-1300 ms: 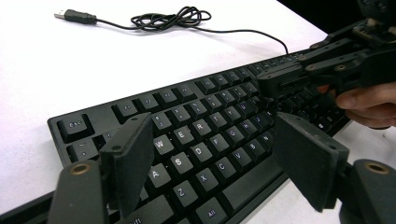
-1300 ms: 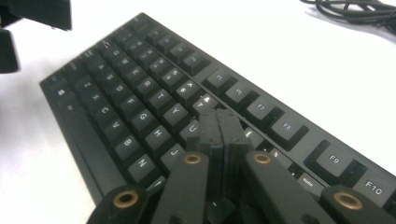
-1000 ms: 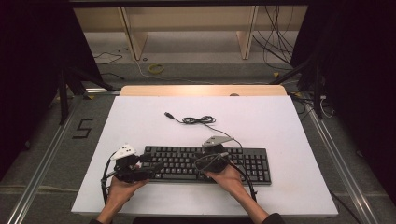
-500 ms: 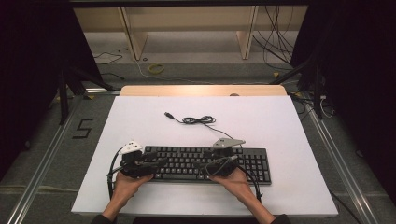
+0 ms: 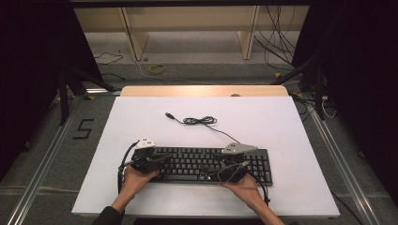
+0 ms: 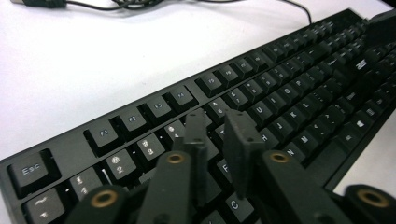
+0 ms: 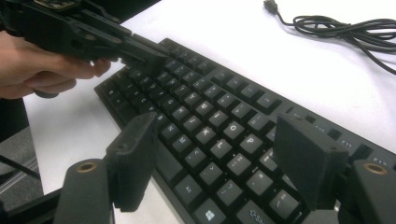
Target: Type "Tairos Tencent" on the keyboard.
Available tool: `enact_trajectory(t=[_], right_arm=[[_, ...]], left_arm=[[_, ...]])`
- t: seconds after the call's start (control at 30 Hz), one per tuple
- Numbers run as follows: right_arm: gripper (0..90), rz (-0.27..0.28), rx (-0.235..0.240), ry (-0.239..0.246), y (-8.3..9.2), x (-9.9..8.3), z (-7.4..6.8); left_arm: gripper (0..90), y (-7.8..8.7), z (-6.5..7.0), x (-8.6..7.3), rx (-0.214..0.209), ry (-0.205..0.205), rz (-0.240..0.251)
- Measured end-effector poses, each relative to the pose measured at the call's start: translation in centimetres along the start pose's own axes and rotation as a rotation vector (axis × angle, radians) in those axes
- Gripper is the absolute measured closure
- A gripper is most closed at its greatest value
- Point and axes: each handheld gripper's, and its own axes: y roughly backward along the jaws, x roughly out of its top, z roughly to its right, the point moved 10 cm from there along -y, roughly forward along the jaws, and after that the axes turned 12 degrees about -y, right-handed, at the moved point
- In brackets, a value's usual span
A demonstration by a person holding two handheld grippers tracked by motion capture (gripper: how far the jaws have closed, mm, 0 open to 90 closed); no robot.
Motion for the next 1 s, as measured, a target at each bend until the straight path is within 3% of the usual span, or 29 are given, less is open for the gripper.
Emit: enact_trajectory(t=[0.27,1.0], right_arm=[[31.0,0.005,0.006,0.002,0.5,-0.3,-0.3],[29.5,0.005,0.008,0.009,0.9,-0.6,-0.5]], left_arm=[[88.7,-0.7,0.0,-0.2,0.002,-0.026,-0.036],[89.2,-1.8,0.2,-0.8,0.006,-0.037,-0.110]])
